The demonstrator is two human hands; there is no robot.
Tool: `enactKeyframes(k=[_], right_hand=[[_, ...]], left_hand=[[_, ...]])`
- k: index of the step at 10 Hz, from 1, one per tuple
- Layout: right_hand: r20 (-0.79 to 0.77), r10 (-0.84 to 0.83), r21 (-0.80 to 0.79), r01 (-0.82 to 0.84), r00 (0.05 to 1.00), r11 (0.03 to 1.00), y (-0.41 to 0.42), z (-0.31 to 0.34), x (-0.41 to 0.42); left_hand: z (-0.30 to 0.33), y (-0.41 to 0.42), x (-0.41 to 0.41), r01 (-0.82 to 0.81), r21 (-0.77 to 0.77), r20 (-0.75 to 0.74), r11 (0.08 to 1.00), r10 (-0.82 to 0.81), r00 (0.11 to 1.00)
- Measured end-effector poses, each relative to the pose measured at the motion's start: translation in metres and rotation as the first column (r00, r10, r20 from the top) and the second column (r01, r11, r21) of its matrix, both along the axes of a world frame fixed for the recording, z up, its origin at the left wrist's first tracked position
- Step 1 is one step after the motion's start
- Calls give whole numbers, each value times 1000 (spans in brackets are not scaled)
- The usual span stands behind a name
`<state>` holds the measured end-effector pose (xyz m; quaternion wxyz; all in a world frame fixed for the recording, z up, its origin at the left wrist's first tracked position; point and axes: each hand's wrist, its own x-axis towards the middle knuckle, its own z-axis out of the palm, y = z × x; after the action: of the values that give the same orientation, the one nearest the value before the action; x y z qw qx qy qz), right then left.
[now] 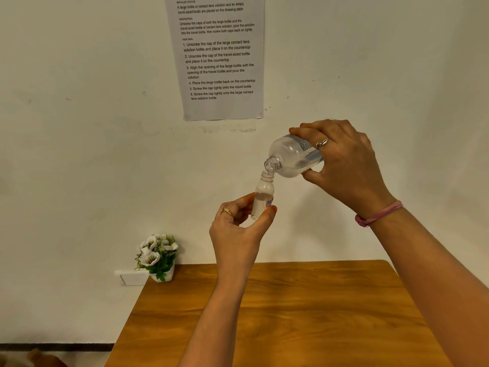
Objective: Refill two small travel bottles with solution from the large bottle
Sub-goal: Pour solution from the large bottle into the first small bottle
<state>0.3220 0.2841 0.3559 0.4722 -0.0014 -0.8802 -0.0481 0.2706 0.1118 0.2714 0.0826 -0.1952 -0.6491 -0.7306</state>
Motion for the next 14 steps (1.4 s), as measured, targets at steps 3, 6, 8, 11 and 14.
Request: enactKeyframes(k=[3,6,8,11,14], right_hand=[[1,-1,5,1,1000,1000,0,0,1],[2,-8,19,8,1000,1000,0,0,1],[1,-1,22,1,1000,1000,-1,0,1],[19,-3,11,3,1000,1000,-1,1,2],[17,-2,9,2,1000,1000,-1,2,1]], left_hand=[[0,0,1,2,-2,1,1000,-2,1000],[0,0,2,12,11,3,1000,-13,1000],[-1,0,1,20,22,7,1000,-20,1000],[-2,1,0,19,13,9,1000,-19,1000],[-2,1,-1,24,24,11,999,-24,1000]])
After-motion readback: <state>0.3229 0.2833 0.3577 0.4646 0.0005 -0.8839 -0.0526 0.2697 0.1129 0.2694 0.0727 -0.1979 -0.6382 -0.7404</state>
